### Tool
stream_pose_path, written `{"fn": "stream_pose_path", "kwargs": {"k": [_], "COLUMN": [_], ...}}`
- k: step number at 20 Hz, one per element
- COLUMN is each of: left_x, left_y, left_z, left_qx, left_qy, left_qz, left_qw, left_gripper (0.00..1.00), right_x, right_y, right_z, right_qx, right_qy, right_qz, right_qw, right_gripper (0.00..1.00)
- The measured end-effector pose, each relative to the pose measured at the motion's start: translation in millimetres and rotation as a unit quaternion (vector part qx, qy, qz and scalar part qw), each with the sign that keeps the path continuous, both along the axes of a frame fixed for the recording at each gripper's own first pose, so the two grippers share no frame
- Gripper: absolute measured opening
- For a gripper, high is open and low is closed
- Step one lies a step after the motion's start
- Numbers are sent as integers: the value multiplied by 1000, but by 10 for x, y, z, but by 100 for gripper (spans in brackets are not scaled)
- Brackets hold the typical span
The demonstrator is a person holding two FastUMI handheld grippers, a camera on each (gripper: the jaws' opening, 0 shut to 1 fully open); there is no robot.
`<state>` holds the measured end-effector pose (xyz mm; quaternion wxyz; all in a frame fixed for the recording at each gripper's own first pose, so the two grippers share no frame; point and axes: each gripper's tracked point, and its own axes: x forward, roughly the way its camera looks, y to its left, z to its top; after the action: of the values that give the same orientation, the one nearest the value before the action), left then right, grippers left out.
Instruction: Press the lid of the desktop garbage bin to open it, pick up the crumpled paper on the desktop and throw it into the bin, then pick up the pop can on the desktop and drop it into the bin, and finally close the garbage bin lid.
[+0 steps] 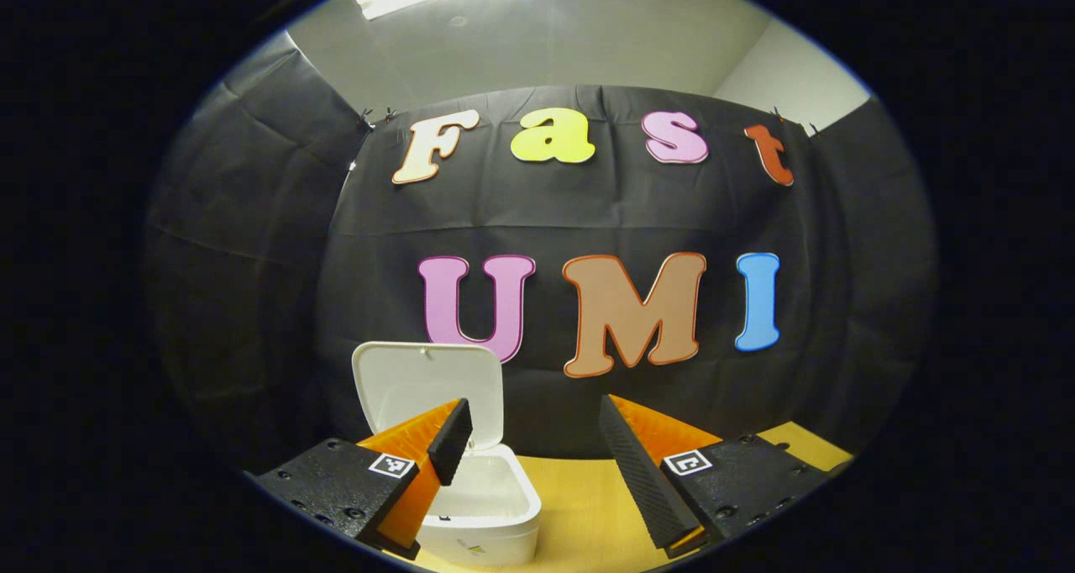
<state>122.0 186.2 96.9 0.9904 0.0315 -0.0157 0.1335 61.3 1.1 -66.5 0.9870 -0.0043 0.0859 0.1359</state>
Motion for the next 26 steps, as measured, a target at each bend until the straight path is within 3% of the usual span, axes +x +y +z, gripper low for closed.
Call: {"fn": "stream_pose_path", "kwargs": {"k": [3,7,11,17,20,22,26], "left_x": [234,625,1048,1548,1639,1607,1418], "left_y": [248,696,1144,1679,1751,1794,1595], "left_z": [376,563,408,6,-257,-291,-325], "left_qx": [7,4,-31,-23,-49,-33,-36], "left_qy": [-18,3,34,87,111,111,109], "left_qz": [7,19,35,75,82,93,77], "left_qw": [1000,1000,998,993,989,989,990], "left_gripper": [92,92,92,92,92,93,93], "right_x": [-18,-58,-117,-194,-234,-237,-189], "right_y": [15,33,6,-15,-19,-25,14], "right_z": [-32,-24,-110,-272,-301,-291,-249], "right_qx": [-2,-5,-13,-25,-30,-30,-21], "right_qy": [3,4,16,40,46,44,39], "right_qz": [-2,-14,-35,-62,-67,-67,-59], "right_qw": [1000,1000,999,997,996,996,997], "right_gripper": [88,88,88,89,89,89,88]}}
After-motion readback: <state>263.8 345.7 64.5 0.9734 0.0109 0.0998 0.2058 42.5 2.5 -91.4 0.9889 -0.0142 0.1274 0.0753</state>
